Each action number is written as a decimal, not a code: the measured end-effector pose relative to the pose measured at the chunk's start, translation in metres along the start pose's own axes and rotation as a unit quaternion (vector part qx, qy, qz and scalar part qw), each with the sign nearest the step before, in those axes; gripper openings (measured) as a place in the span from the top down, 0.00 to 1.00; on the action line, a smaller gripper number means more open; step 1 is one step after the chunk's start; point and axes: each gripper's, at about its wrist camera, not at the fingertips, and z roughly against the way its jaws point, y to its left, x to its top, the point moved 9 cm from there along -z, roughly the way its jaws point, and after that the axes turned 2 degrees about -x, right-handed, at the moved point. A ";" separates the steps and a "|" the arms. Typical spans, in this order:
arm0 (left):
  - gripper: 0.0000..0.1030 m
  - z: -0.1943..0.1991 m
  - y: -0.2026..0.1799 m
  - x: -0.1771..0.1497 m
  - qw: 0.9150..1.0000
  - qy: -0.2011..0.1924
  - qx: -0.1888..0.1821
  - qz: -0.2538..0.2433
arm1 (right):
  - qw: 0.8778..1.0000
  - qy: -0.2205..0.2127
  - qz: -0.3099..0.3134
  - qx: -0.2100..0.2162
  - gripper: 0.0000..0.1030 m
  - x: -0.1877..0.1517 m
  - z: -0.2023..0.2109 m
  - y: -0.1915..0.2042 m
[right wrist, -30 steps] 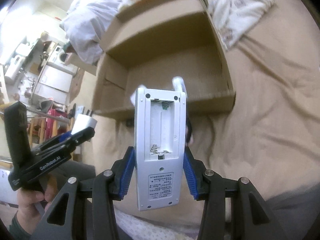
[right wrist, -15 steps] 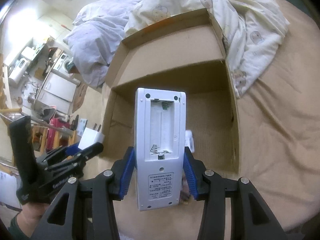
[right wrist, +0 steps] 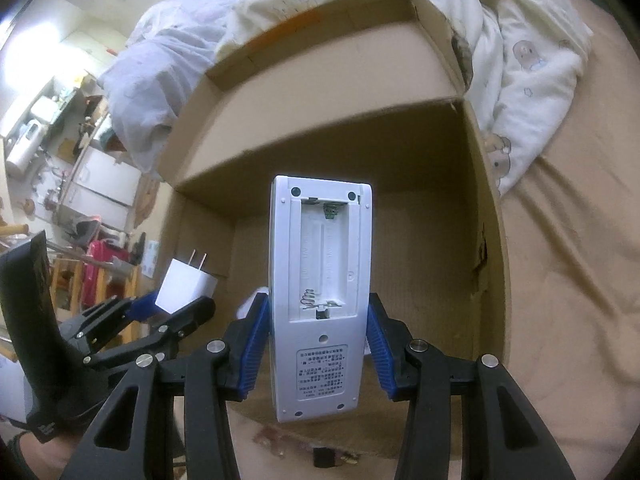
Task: Organize rigid objects
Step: 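Carry the charger and tray into the box and open both tools, then raise both tools out of the box back toward the remaining items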
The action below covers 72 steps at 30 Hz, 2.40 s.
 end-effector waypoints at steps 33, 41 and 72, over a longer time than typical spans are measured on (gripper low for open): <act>0.61 -0.036 -0.005 -0.023 0.998 0.046 0.017 -0.028 | 0.993 0.042 0.050 -0.098 0.52 -0.002 -0.044 -0.012; 0.61 -0.034 -0.002 -0.017 0.999 0.039 0.018 -0.026 | 0.994 0.042 0.047 -0.088 0.52 0.002 -0.046 -0.009; 0.12 0.013 0.003 -0.007 1.000 -0.017 0.007 0.014 | 0.994 -0.103 0.019 0.009 0.00 0.033 0.009 0.021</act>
